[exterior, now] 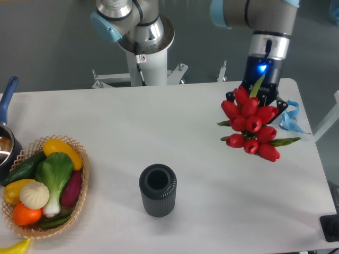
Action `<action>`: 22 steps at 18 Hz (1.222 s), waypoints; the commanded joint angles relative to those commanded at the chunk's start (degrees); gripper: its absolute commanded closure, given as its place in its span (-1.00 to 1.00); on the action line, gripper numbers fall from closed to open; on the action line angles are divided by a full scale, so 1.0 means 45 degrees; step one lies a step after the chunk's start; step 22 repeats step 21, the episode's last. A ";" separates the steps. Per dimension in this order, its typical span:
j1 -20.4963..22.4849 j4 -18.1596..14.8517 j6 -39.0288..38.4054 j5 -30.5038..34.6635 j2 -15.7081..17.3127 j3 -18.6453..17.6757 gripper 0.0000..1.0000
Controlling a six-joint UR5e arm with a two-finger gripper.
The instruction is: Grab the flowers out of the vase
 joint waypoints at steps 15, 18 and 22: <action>-0.1133 -0.3301 0.2422 0.5433 -0.0195 0.0352 1.00; -0.1249 -0.3418 0.2422 0.5978 -0.0371 0.0313 1.00; -0.1601 -0.3437 0.2441 0.6642 -0.0547 0.0274 1.00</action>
